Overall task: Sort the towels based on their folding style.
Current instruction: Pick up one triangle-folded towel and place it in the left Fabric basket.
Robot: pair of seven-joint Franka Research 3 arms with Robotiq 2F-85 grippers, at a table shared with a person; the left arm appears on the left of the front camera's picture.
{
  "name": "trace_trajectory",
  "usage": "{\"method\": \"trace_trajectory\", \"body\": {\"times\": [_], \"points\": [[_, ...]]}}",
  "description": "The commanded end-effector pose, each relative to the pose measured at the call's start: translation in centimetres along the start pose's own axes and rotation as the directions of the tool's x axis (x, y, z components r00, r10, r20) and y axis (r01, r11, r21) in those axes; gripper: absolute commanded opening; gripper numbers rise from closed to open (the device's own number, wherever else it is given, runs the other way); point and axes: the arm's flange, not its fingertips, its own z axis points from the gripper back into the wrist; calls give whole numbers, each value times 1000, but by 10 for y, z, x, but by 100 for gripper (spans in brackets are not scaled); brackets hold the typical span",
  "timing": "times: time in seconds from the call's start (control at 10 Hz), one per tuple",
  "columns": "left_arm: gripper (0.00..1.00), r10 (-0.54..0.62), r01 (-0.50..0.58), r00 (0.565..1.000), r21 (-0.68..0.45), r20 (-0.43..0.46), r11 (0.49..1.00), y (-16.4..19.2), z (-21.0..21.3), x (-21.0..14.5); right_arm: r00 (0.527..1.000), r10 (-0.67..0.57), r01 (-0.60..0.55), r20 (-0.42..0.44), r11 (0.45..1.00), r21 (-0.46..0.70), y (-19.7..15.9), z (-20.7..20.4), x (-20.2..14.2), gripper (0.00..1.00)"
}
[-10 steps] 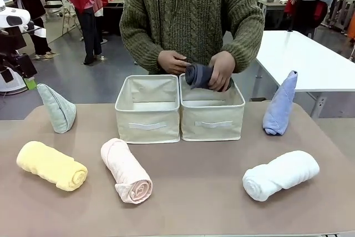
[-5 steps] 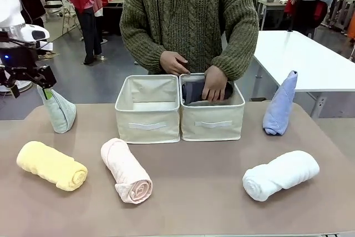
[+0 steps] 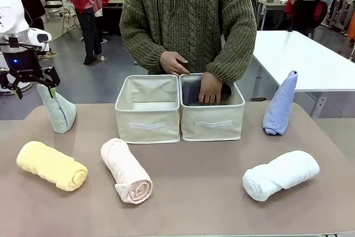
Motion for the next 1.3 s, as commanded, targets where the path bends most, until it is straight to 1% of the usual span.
{"method": "trace_trajectory", "body": {"times": [0.0,0.1,0.2,0.4,0.5,0.6,0.7,0.8,1.0,1.1,1.2], "points": [[100,10,-11,999,20,32,1000,3,-8,19,1000,2,-2,14,1000,9,0,-1,0,100],[100,-1,1,999,11,45,1000,4,-13,30,1000,2,-2,14,1000,9,0,-1,0,100],[100,8,-8,999,5,35,1000,4,-15,38,1000,2,-2,14,1000,9,0,-1,0,100],[100,10,-10,999,-1,37,1000,4,-14,42,1000,2,-2,14,1000,9,0,-1,0,100],[66,4,-4,999,3,48,1000,3,-12,43,1000,2,-2,14,1000,9,0,-1,0,100],[46,2,-2,999,5,48,1000,4,-11,41,1000,2,-2,14,1000,9,0,-1,0,100],[12,0,0,999,7,51,1000,4,-10,42,1000,2,-2,14,1000,9,0,-1,0,100],[0,1,-1,999,4,46,1000,5,-10,41,1000,2,-2,14,1000,9,0,-1,0,100],[0,2,-3,999,6,38,1000,4,-12,40,1000,2,-2,14,1000,9,0,-1,0,100],[11,0,0,999,6,37,1000,5,-12,40,1000,2,-2,14,1000,9,0,-1,0,100],[2,-5,5,999,9,36,1000,4,-13,41,1000,2,-2,14,1000,9,0,-1,0,100]]}}
